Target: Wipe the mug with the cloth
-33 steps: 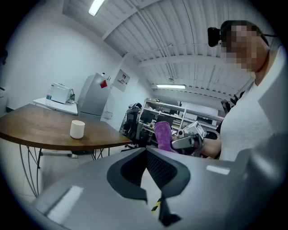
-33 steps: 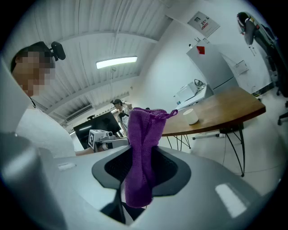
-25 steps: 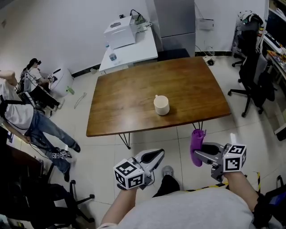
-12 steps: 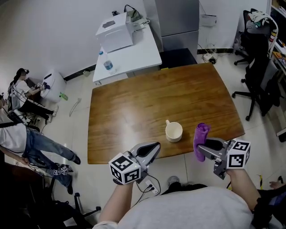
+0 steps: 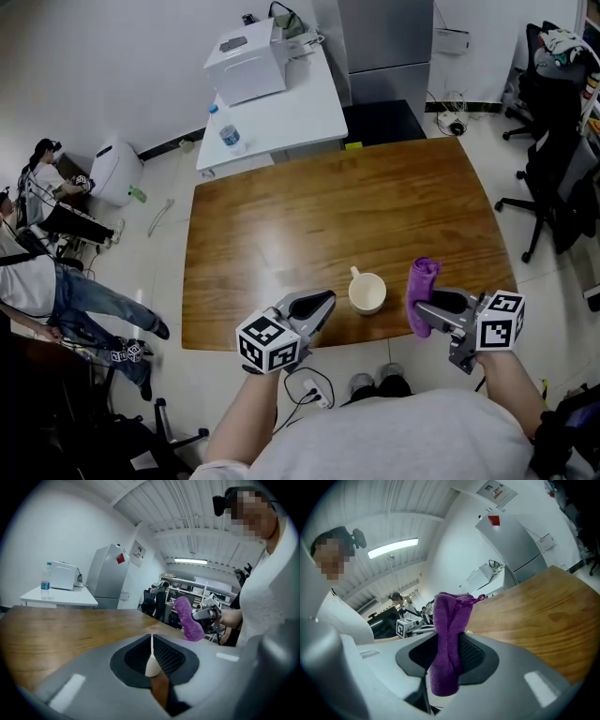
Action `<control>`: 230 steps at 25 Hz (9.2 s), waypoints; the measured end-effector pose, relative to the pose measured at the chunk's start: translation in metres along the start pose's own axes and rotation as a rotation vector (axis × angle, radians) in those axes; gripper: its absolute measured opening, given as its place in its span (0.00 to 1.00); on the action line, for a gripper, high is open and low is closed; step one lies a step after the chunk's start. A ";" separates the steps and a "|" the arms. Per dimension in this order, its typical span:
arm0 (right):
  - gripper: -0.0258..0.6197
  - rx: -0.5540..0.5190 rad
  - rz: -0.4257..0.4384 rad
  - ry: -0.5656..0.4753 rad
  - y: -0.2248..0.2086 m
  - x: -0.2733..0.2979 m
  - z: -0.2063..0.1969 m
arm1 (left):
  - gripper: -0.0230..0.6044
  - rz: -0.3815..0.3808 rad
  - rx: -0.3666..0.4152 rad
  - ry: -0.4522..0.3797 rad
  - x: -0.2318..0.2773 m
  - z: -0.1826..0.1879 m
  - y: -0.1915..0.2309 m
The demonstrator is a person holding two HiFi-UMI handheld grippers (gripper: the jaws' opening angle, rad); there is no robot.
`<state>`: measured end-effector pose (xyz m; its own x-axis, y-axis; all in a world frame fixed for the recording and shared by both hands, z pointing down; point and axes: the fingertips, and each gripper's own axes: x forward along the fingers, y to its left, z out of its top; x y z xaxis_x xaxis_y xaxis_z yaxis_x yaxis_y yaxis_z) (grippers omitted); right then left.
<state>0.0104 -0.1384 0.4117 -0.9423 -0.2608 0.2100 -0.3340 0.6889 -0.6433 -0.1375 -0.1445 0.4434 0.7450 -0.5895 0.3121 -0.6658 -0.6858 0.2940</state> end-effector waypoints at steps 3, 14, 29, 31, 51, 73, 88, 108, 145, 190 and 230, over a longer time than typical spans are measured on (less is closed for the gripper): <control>0.24 0.007 -0.003 0.011 -0.009 0.001 0.001 | 0.12 0.014 -0.001 0.052 0.020 -0.015 0.035; 0.24 0.062 -0.045 0.055 -0.046 0.007 -0.005 | 0.31 -0.112 -0.007 0.210 0.096 -0.066 0.080; 0.24 0.059 0.010 0.113 -0.076 0.047 -0.001 | 0.08 -0.161 0.030 0.205 0.109 -0.064 0.073; 0.24 0.043 0.021 0.110 -0.079 0.055 0.008 | 0.08 -0.157 0.025 0.201 0.108 -0.064 0.073; 0.24 0.161 0.131 0.199 -0.110 0.138 -0.001 | 0.09 -0.127 -0.045 0.136 0.110 -0.061 0.076; 0.24 0.142 -0.043 0.165 -0.116 0.085 -0.002 | 0.09 -0.027 -0.105 0.093 0.099 -0.060 0.091; 0.24 0.310 0.010 0.123 -0.094 0.085 -0.049 | 0.08 0.053 -0.145 0.057 0.093 -0.059 0.091; 0.24 0.363 -0.140 0.054 -0.091 0.052 -0.057 | 0.08 0.161 -0.127 0.054 0.082 -0.066 0.085; 0.24 0.396 -0.205 0.072 -0.114 0.051 -0.085 | 0.12 0.181 -0.170 0.075 0.061 -0.086 0.039; 0.24 0.437 -0.167 -0.044 -0.074 0.024 -0.061 | 0.15 -0.070 -0.020 0.135 0.077 -0.081 -0.011; 0.24 0.486 -0.248 0.006 -0.077 0.052 -0.109 | 0.10 -0.192 -0.060 0.090 0.081 -0.077 -0.032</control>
<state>-0.0155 -0.1313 0.5522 -0.8373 -0.3706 0.4019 -0.4983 0.2148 -0.8400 -0.0585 -0.1374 0.5291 0.8537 -0.4082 0.3234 -0.5150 -0.7536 0.4084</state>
